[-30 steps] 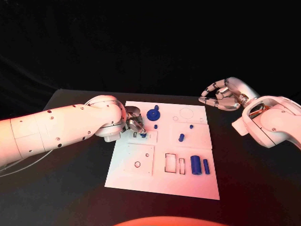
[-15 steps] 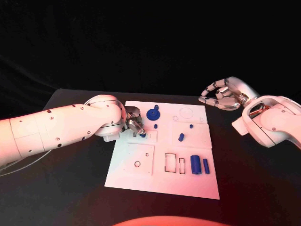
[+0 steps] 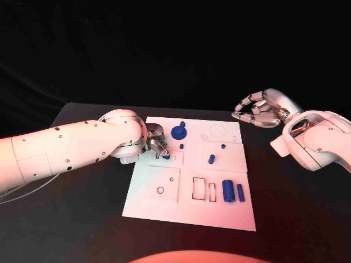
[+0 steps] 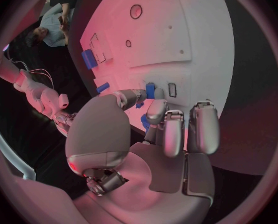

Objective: Assemble the parts on the task board

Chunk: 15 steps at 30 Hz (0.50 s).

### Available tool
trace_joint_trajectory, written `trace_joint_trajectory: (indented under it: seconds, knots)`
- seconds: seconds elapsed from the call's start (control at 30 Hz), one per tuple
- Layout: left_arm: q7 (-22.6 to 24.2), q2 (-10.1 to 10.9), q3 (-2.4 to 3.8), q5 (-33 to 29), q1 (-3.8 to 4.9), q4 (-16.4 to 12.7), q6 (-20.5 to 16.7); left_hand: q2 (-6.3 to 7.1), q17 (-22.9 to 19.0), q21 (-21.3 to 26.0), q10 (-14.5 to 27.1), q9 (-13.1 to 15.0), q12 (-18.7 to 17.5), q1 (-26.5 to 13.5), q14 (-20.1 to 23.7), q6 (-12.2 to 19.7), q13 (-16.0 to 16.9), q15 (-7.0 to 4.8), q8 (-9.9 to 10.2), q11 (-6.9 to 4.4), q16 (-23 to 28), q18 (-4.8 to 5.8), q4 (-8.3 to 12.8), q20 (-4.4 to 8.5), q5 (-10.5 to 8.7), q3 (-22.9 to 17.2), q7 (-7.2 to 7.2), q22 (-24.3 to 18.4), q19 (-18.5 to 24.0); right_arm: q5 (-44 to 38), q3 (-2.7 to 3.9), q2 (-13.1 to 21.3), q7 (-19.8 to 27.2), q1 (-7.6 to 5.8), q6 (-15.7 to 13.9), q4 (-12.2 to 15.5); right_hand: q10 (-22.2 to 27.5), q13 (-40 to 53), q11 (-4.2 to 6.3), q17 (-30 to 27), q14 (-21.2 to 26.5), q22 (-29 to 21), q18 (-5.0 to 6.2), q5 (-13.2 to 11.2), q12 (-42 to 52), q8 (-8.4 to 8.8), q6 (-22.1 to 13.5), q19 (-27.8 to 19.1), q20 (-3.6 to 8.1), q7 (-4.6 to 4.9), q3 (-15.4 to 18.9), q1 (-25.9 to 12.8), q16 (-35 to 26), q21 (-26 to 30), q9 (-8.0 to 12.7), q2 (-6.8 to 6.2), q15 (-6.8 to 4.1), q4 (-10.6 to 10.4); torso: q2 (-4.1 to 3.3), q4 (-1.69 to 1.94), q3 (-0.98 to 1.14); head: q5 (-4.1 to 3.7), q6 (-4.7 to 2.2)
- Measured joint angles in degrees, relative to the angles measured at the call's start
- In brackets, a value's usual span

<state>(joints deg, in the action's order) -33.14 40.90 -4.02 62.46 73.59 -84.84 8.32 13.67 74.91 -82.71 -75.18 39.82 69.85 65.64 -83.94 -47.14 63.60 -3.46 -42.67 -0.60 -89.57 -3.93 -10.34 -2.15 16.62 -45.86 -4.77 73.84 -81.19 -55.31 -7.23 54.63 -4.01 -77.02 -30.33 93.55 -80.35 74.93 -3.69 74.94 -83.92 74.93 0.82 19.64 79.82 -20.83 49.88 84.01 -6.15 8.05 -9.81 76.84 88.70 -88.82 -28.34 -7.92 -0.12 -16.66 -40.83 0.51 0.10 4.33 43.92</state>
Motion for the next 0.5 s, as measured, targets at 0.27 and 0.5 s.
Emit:
trace_joint_trajectory:
  seconds: [0.27,0.5]
  knots:
    - [-0.02,-0.01,0.03,0.02,0.01,0.02,0.18,-0.01,0.0,0.0,0.0,0.03,0.0,0.01,0.0,0.0,0.0,0.0,-0.2,0.0,0.0,0.0,0.0,0.0,0.0,0.0,0.0,0.07,0.0,0.0,0.0,0.0,0.0,0.0,0.0,0.0,0.0,0.0,0.0,-0.01,0.0,-0.01,0.0,0.0,0.0,0.0,0.0,0.0,0.0,0.0,0.0,0.0,0.0,0.0,0.0,0.0,0.0,0.0,-0.02,-0.01,0.01,-0.05,0.01]
    - [-0.09,-0.22,0.05,0.02,0.04,0.24,0.39,-0.01,0.0,0.0,0.01,1.28,0.0,0.01,0.0,0.0,0.0,0.0,-0.24,0.01,0.0,0.0,0.0,0.0,0.0,0.0,0.0,0.08,0.0,0.0,0.0,0.03,0.0,0.0,-0.01,0.04,0.0,-0.01,0.0,-0.01,0.0,-0.01,0.0,0.0,0.0,0.0,0.0,0.0,0.0,0.0,0.0,0.0,0.0,0.0,0.01,0.0,0.0,0.0,-0.04,-0.04,0.03,-0.12,0.12]
